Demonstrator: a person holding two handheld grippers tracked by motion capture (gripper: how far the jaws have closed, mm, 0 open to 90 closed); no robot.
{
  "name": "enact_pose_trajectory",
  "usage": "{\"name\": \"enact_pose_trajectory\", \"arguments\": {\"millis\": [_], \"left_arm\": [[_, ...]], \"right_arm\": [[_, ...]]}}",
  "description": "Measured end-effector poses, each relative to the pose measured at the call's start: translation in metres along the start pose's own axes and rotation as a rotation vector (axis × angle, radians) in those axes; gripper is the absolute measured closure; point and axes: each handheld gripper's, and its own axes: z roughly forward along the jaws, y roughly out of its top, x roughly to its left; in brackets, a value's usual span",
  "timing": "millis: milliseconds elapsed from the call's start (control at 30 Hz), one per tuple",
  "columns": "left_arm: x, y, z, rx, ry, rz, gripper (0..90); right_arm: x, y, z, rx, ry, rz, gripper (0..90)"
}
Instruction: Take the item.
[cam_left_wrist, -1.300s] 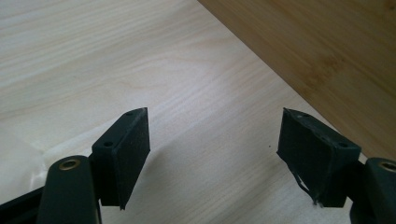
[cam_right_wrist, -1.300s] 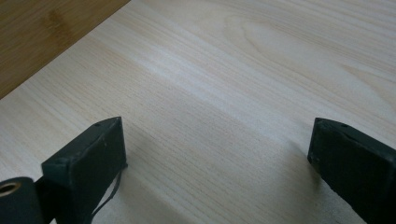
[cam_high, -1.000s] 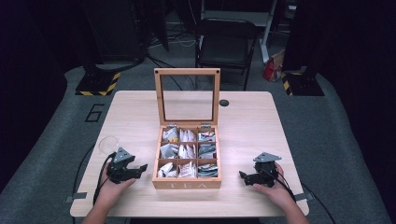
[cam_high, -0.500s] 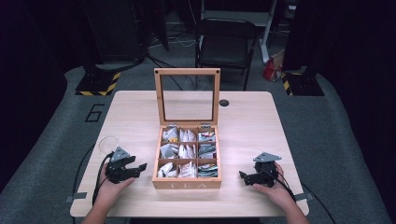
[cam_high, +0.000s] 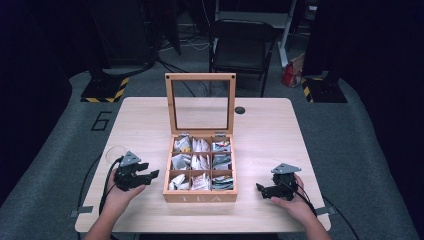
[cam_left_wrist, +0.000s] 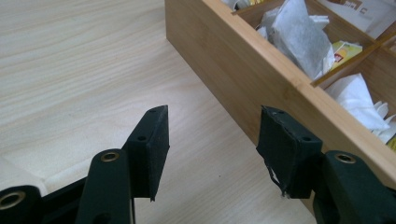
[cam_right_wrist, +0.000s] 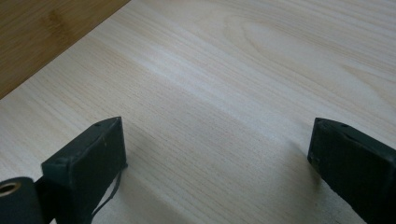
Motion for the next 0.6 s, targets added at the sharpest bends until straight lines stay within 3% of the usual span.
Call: {"name": "enact_pose_trajectory", "arguments": {"millis": [167, 600], "left_arm": [[-0.001, 0.005, 0.000, -0.007, -0.006, -0.015, 43.5], [-0.002, 0.026, -0.006, -0.019, -0.014, 0.011, 48.2]], "right_arm": [[0.000, 0.000, 0.000, 0.000, 0.000, 0.000, 3.5], [0.000, 0.000, 0.000, 0.000, 0.000, 0.000, 3.5]]}}
